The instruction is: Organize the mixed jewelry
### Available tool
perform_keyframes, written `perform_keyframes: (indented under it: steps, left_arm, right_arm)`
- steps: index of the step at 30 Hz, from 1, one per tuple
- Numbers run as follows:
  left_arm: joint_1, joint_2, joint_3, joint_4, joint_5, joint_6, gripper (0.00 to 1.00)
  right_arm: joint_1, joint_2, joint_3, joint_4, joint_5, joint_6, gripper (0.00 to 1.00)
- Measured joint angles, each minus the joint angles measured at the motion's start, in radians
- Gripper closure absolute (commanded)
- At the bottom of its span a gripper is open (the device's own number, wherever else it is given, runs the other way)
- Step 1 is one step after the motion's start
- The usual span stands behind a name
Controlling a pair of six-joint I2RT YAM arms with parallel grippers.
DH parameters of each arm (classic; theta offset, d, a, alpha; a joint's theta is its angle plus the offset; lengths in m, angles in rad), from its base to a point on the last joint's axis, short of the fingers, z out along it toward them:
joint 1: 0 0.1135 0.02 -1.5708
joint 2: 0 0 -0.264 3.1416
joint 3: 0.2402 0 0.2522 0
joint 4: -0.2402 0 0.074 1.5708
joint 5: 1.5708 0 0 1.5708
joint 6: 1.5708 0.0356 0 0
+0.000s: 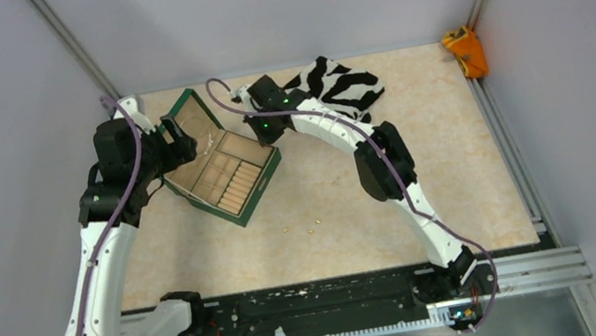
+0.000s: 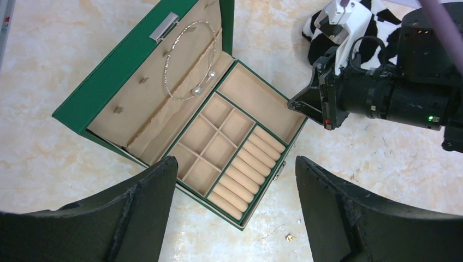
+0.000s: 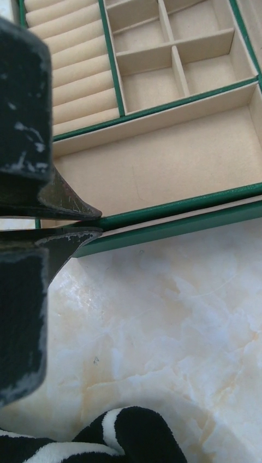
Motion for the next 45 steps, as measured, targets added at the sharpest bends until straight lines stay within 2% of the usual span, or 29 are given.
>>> perform_keyframes:
  steps: [1, 2, 3, 5, 8, 10, 13, 14, 23, 28, 30, 31, 34, 39, 40, 45]
  left_arm:
    - [0.0, 0.0, 0.0, 0.0, 0.0, 0.0, 0.15]
    - [0.0, 0.0, 0.0, 0.0, 0.0, 0.0, 0.15]
    - [0.0, 0.0, 0.0, 0.0, 0.0, 0.0, 0.14]
    - [0.0, 0.0, 0.0, 0.0, 0.001, 0.0, 0.14]
    - [0.0, 0.0, 0.0, 0.0, 0.007, 0.0, 0.14]
    - [0.0, 0.0, 0.0, 0.0, 0.011, -0.002, 0.14]
    - [0.0, 0.0, -0.001, 0.003, 0.018, -0.003, 0.14]
    - [0.0, 0.0, -0.002, 0.004, 0.02, -0.003, 0.14]
    - [0.0, 0.0, -0.006, 0.004, 0.029, -0.011, 0.14]
    - [0.0, -0.005, -0.006, 0.004, 0.064, -0.007, 0.14]
    - [0.0, -0.006, -0.01, 0.008, 0.105, 0.006, 0.14]
    - [0.0, -0.007, -0.017, 0.015, 0.129, 0.01, 0.15]
    - [0.0, -0.01, -0.05, 0.028, 0.185, 0.027, 0.15]
    - [-0.02, 0.009, -0.148, 0.077, 0.223, 0.041, 0.12]
    - [-0.056, 0.027, -0.163, 0.081, 0.192, 0.043, 0.12]
    - [-0.378, 0.169, -0.176, 0.122, 0.047, 0.039, 0.13]
  right_arm:
    - [0.0, 0.0, -0.005, 0.002, 0.002, 0.0, 0.91]
    - [0.0, 0.0, -0.015, 0.011, 0.004, 0.002, 0.74]
    - [0.0, 0.0, -0.024, 0.018, 0.007, 0.005, 0.62]
    - [0.001, 0.0, -0.026, 0.019, -0.003, 0.021, 0.52]
    - [0.015, -0.015, -0.041, 0.028, 0.011, 0.026, 0.53]
    - [0.018, -0.038, -0.075, 0.036, 0.022, 0.034, 0.58]
    - [0.015, -0.088, -0.129, 0.047, 0.048, 0.05, 0.82]
    - [0.012, -0.102, -0.135, 0.055, 0.056, 0.058, 0.87]
    - [0.002, -0.106, -0.05, 0.077, 0.093, 0.084, 1.0]
    - [0.002, -0.09, -0.053, 0.073, 0.077, 0.106, 0.99]
    - [0.002, -0.098, -0.073, 0.082, 0.065, 0.122, 0.93]
    - [0.0, -0.116, -0.111, 0.103, 0.059, 0.132, 0.88]
    - [-0.005, -0.244, -0.33, 0.165, 0.066, 0.165, 0.68]
    - [-0.081, -0.584, -0.739, 0.266, 0.093, 0.255, 0.65]
    - [-0.123, -0.66, -0.813, 0.291, 0.098, 0.279, 0.65]
    - [-0.377, -0.962, -1.112, 0.381, 0.151, 0.389, 0.65]
